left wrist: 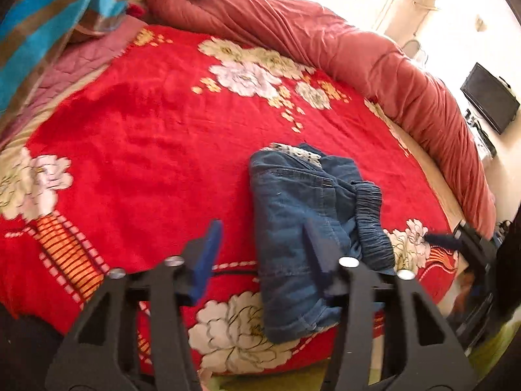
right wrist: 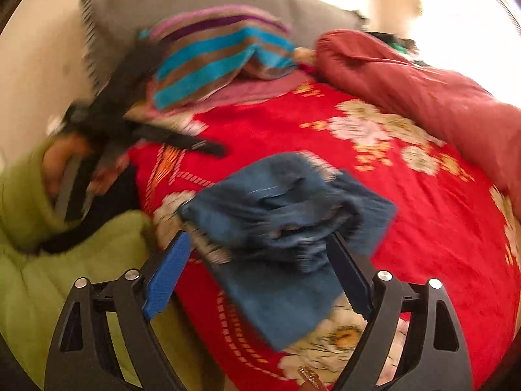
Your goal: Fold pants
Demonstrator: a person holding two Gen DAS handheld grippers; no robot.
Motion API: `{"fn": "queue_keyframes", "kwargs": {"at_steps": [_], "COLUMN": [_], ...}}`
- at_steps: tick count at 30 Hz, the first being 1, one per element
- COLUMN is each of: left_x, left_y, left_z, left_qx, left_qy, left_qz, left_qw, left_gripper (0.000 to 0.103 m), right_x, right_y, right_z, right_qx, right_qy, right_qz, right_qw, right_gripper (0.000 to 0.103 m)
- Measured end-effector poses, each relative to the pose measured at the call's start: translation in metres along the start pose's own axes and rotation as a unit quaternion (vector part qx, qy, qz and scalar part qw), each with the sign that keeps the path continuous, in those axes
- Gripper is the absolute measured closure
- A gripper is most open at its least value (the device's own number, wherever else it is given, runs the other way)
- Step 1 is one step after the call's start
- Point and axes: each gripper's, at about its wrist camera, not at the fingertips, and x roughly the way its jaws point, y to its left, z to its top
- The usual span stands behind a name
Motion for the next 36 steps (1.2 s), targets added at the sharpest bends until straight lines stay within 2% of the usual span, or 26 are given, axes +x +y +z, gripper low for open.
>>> {"fn": "queue_keyframes", "kwargs": {"at_steps": [1, 3, 7, 12, 14, 16, 19, 22, 25, 27, 33, 36], "left_x": [0.003, 0.014, 0.035, 0.059, 0.062, 0.065, 0.067, 0.067, 0.067, 0.067, 0.062, 0.061], "left_y": [-0.001, -0.005, -0.017, -0.023, -0.02, -0.017, -0.014, -0.014, -0.015, -0.015, -0.017, -0.018], "left_z": [0.002, 0.008, 0.017, 0.02, 0.019, 0.017, 0.016, 0.017, 0.016, 0.013, 0.012, 0.012], "left_qx": [0.0, 0.001, 0.017, 0.035, 0.031, 0.026, 0.023, 0.023, 0.025, 0.024, 0.029, 0.027], "left_qy": [0.005, 0.019, 0.04, 0.058, 0.061, 0.063, 0.064, 0.062, 0.054, 0.052, 0.044, 0.041], "left_qz": [-0.003, -0.013, -0.019, -0.007, -0.009, -0.009, -0.009, -0.012, -0.013, -0.012, -0.006, -0.005], "left_qw": [1.0, 0.9997, 0.9989, 0.9977, 0.9976, 0.9976, 0.9976, 0.9978, 0.9982, 0.9983, 0.9986, 0.9988], "left_gripper": [0.07, 0.07, 0.07, 0.07, 0.07, 0.07, 0.07, 0.07, 0.07, 0.07, 0.07, 0.07], "right_x": [0.005, 0.017, 0.035, 0.062, 0.076, 0.085, 0.07, 0.057, 0.079, 0.085, 0.083, 0.08], "right_y": [0.006, 0.017, 0.031, 0.04, 0.038, 0.033, 0.034, 0.037, 0.032, 0.03, 0.028, 0.031], "right_z": [0.0, 0.001, 0.006, 0.018, 0.019, 0.019, 0.018, 0.012, -0.007, -0.014, -0.008, -0.007], "right_qx": [-0.01, -0.036, -0.077, -0.123, -0.131, -0.122, -0.118, -0.123, -0.11, -0.09, -0.076, -0.073], "right_qy": [0.007, 0.018, 0.026, 0.033, 0.042, 0.054, 0.054, 0.049, 0.086, 0.081, 0.077, 0.076], "right_qz": [0.009, 0.016, 0.011, 0.014, 0.012, 0.038, 0.072, 0.075, 0.065, 0.073, 0.07, 0.069], "right_qw": [1.0, 0.999, 0.997, 0.992, 0.99, 0.99, 0.989, 0.988, 0.988, 0.99, 0.992, 0.992], "right_gripper": [0.04, 0.047, 0.048, 0.05, 0.066, 0.093, 0.1, 0.1, 0.1, 0.1, 0.098, 0.093]}}
